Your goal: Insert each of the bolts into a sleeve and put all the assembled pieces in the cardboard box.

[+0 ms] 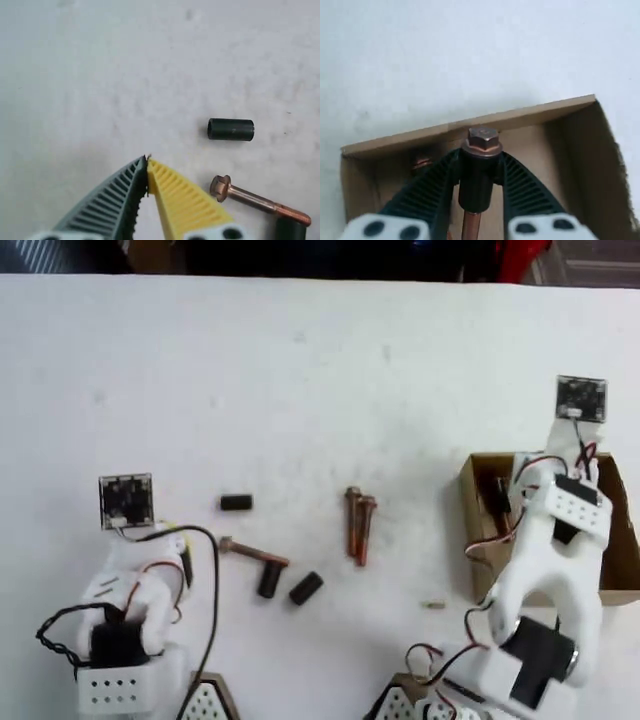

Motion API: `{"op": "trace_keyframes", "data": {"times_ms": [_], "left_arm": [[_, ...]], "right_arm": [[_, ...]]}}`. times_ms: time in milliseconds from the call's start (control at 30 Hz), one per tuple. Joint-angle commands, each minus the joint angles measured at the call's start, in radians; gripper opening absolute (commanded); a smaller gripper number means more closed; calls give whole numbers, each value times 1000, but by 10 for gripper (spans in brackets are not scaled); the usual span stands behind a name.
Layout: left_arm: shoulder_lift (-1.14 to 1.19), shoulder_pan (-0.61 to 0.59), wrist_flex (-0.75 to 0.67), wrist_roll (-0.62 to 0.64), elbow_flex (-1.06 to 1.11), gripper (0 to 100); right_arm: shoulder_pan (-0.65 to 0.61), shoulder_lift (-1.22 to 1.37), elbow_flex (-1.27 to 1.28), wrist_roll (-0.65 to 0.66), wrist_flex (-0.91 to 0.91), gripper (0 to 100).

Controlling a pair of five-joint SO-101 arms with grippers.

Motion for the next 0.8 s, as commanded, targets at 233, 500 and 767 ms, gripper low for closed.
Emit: {"op": "trace_keyframes", "data": {"times_ms": [233, 500, 767], "left_arm": [[-10, -12, -2, -8, 6, 24], [-10, -10, -2, -8, 9, 24], [-10, -10, -2, -8, 9, 24]], "right_arm": [[2, 151, -66, 158, -24, 18], [-21, 150, -68, 239, 44, 163], [-67, 24, -60, 238, 74, 187]]}}
